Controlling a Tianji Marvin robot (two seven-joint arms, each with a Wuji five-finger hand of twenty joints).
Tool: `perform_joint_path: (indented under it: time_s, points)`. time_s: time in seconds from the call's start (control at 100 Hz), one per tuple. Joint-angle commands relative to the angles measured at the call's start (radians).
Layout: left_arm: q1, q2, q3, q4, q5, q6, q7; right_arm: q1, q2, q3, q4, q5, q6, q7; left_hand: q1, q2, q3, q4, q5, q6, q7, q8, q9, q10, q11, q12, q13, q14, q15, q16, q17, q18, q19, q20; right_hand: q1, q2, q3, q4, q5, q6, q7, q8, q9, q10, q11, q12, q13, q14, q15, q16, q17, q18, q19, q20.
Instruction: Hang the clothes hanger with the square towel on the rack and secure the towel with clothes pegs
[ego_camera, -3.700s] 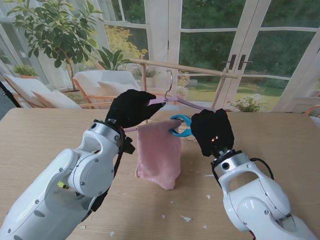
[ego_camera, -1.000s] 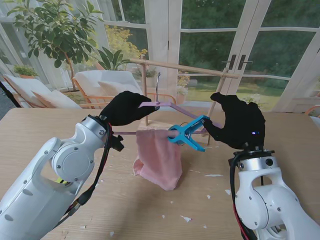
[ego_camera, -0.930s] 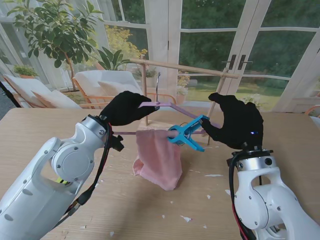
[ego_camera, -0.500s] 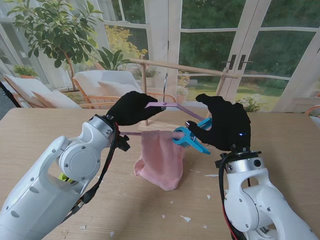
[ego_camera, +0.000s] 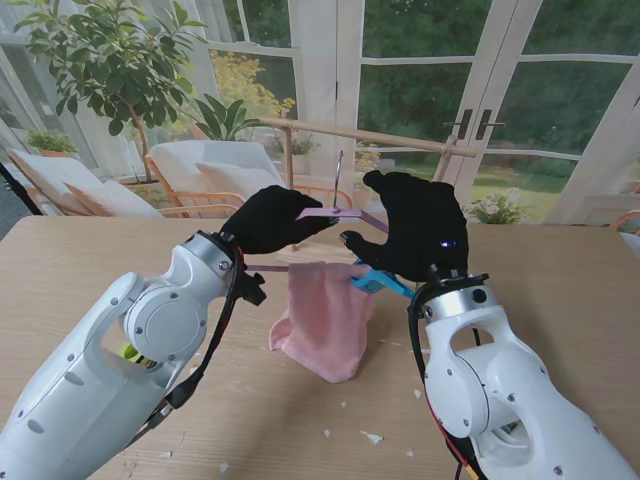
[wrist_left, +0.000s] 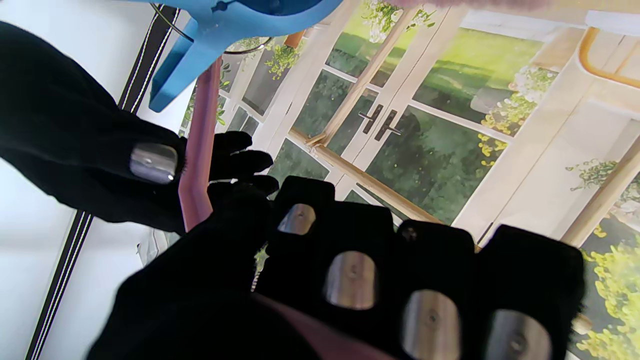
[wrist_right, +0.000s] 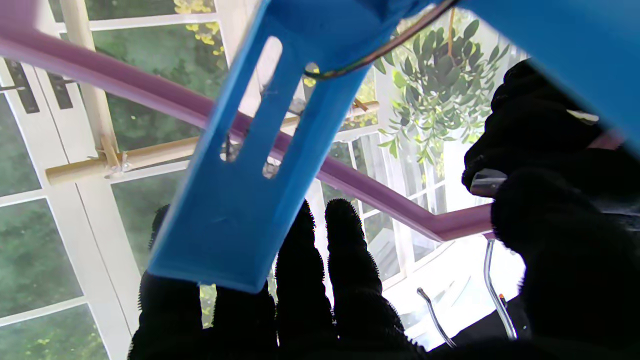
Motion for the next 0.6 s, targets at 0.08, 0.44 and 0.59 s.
perform_joint_path:
  time_s: [0.08,0.44,0.59]
  points:
    - [-0.004,-0.005,0.005,-0.011,-0.003,0.002,-0.011,0.027,-0.006,-0.019,-0.009,-0.003,0.018,0.047,-0.045,0.032,0.027,0.012,0.05,0.013,0.014,0.022,0.037,0.004,0.041,0.013,0.041,-0.051,0.126,0.012,0.027,0.011,0.29,0.014,0.083,-0.024,0.037,0.043,0.008,0.018,0.001,-0.006,0.039,0.005,-0.012,-0.006,0.044,-0.022,0.012,-0.003,0.036,-0.022,0.007,0.33]
    - [0.0,-0.006,0.0,-0.017,-0.012,0.012,-0.01,0.015,0.005,0.027,-0.032,0.102,-0.027,0.165,-0.046,0.03,0.032,0.012,0.052,0.014,0.012,0.025,0.037,0.004,0.041,0.014,0.041,-0.05,0.125,0.012,0.026,0.012,0.29,0.014,0.271,-0.107,0.209,-0.022,0.253,-0.231,0.347,-0.035,0.371,-0.115,0.068,0.049,0.292,-0.081,0.058,0.081,0.1,-0.033,0.097,0.345]
    - [0.003,-0.006,0.002,-0.018,-0.009,0.018,-0.01,0.013,0.0,0.036,-0.018,0.18,-0.057,0.143,-0.046,0.028,0.033,0.012,0.052,0.014,0.012,0.026,0.037,0.004,0.041,0.014,0.041,-0.048,0.125,0.012,0.026,0.013,0.29,0.013,0.341,-0.068,0.168,-0.061,0.315,-0.325,0.583,-0.102,0.5,-0.125,0.149,0.108,0.414,-0.074,0.192,0.158,0.191,-0.06,0.223,0.402]
